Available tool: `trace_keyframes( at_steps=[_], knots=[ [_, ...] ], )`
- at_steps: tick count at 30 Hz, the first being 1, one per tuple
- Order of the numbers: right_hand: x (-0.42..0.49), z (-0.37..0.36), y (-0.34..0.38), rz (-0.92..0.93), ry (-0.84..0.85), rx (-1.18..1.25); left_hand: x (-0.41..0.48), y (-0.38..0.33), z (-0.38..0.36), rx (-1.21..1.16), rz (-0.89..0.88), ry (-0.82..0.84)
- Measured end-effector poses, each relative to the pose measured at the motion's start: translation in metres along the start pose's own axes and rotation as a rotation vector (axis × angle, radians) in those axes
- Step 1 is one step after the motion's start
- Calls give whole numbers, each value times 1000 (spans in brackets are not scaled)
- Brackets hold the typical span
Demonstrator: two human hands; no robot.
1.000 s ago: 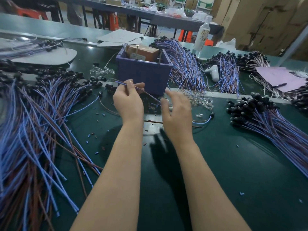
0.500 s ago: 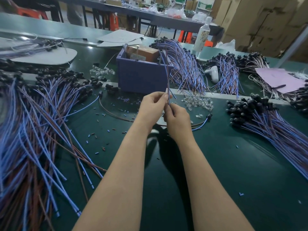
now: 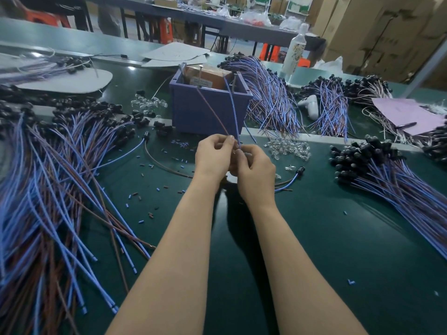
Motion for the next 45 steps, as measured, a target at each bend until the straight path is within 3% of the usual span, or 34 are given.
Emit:
trace_keyframes(
  at_steps=[5, 13, 45],
  knots=[
    [1, 2, 0, -35, -137, -19, 2, 3, 6, -51, 9, -95],
    [1, -2, 2, -4, -29, -158, 4, 3, 9, 137, -143, -134],
    [-1, -6, 2, -15, 39, -184, 1, 4, 11, 195, -143, -202]
  ],
)
Point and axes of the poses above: each hand's wrist, its own x-axis towards the middle knuckle, its own z-axis out of the back of the hand, y = z × x, the point moved 3 cm from there along x, towards the middle knuckle, and after that the axes turned 3 degrees about -x, right-handed, at the moved point
